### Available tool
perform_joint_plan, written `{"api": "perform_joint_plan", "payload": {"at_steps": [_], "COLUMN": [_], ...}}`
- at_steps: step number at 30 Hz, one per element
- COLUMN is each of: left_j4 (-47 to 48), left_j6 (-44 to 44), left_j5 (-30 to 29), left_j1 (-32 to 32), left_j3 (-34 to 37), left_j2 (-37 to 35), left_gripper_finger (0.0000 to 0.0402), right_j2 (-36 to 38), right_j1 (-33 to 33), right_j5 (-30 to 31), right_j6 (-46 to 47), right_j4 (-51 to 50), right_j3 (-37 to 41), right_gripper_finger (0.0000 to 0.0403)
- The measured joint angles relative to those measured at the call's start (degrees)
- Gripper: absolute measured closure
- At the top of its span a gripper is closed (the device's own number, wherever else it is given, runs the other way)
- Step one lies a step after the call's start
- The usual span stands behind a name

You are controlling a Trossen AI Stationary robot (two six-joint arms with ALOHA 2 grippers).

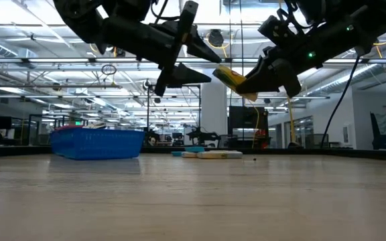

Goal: Pick & Place School Supplies
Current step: Put the yellow crayon box into the middle blue bin

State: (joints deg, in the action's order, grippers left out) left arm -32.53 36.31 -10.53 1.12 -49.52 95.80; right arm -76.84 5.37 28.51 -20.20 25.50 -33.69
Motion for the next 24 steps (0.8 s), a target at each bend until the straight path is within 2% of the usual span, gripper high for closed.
{"api": "perform_joint_plan", "payload": {"at_steps": [13, 17, 24], "left_j4": [-1.42, 3.77, 17.01], "left_j6": [1.05, -0.62, -4.25], "left_j5": [0.26, 2.90, 2.47], "left_j1": [0.29, 0.35, 0.46], "left_j3": [-0.12, -4.15, -14.11], "left_j2": [1.43, 2.05, 5.46], "left_gripper_finger": [0.0179, 0.0179, 0.0179], "right_j2": [0.00, 0.00, -0.02], "right_j1": [0.00, 0.00, 0.00], "right_j5": [-0.20, -0.26, 0.07], "right_j6": [0.49, 0.58, 0.52], "right_j4": [-0.02, -0.02, -0.45], "right_j3": [0.00, 0.00, 0.00], "right_gripper_finger": [0.0326, 0.0324, 0.0325]}}
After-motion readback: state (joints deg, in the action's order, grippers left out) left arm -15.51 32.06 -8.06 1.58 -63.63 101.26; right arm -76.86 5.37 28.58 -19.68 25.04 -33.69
